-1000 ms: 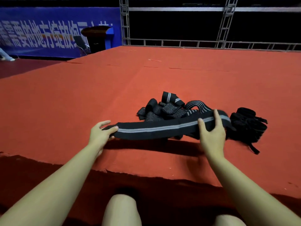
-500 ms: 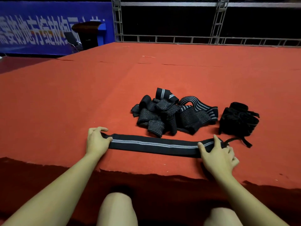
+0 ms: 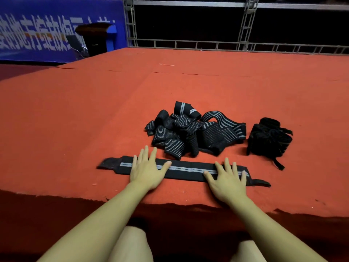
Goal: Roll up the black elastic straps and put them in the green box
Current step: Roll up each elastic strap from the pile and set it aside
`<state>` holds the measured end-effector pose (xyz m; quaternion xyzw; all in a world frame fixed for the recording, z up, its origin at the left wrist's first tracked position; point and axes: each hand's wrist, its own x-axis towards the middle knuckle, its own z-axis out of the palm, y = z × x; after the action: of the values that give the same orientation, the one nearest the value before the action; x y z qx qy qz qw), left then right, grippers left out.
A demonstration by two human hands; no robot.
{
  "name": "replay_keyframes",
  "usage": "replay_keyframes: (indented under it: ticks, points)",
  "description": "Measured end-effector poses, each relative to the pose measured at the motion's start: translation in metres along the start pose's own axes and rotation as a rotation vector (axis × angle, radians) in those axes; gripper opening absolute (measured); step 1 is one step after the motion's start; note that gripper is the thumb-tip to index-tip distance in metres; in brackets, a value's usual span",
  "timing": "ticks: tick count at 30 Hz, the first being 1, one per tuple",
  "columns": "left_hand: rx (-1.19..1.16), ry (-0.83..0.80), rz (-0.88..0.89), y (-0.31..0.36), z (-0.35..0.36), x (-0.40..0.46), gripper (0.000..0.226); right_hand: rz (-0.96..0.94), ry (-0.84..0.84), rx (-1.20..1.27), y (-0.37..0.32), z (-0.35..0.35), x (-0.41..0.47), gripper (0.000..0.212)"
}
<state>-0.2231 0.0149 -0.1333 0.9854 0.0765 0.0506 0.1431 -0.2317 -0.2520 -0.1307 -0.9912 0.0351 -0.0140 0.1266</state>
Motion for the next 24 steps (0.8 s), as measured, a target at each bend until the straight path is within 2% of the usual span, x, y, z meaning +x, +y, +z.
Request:
replay_keyframes:
  ticks: [3,6,9,15,20,24]
  points:
    - [0.048,-0.086,-0.033,0.003,0.005,-0.002,0.097,0.024,-0.102,0.020,0.000,-0.001,0.007,0.075]
    - [0.021,-0.038,-0.025,0.006,0.004,0.001,0.096,0.021,-0.126,0.026,-0.002,-0.008,0.017,0.075]
    - [-0.059,0.045,0.014,0.018,0.000,0.006,0.092,-0.012,-0.068,0.073,-0.009,-0.015,0.034,0.071]
    - [-0.110,0.054,0.027,0.043,0.004,0.025,0.090,-0.178,0.047,0.195,-0.026,-0.035,0.075,0.065]
    - [-0.152,0.097,-0.009,0.051,0.005,0.055,0.088,-0.243,0.118,0.265,-0.053,-0.063,0.130,0.052]
    - [-0.126,0.182,-0.019,0.056,0.003,0.084,0.085,-0.272,0.070,0.286,-0.077,-0.065,0.187,0.050]
